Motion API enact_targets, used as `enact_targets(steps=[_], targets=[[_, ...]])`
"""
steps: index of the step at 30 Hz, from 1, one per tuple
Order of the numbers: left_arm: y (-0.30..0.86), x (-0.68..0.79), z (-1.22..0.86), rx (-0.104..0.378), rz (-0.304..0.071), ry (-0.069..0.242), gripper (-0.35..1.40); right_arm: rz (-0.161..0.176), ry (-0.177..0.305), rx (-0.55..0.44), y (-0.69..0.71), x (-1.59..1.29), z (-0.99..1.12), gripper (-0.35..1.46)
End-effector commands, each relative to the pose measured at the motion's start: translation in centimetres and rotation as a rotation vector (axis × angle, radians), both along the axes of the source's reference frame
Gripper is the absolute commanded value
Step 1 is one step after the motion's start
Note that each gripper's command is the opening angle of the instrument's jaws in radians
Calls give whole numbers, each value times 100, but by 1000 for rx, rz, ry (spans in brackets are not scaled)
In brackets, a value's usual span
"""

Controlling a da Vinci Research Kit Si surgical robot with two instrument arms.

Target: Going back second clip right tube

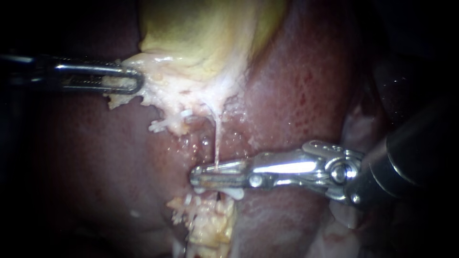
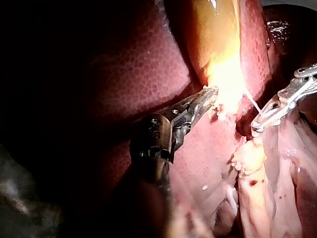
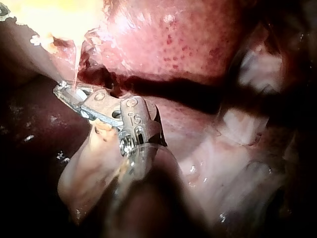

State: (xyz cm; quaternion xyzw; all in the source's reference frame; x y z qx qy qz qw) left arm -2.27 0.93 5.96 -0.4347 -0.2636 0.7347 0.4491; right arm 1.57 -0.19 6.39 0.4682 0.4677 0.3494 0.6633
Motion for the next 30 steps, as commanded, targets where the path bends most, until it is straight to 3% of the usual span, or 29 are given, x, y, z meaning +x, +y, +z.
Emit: enact_targets(steps=[1,5,9,17,23,30], targets=[[0,0,0,0,0,0,-35,4,5,0,0,1,2,-35],[0,0,0,-1,0,1,-35,7,34,-51,-1,6,9,14],[0,0,0,-1,-1,1,-35,5,44,-103,-4,10,21,35],[-1,0,-1,0,-1,1,-35,41,32,-198,-5,12,53,47],[-1,0,-1,0,-1,1,-35,119,-16,-237,4,8,72,50],[-1,0,-1,0,-1,1,-35,135,-46,-243,11,-4,85,50]])
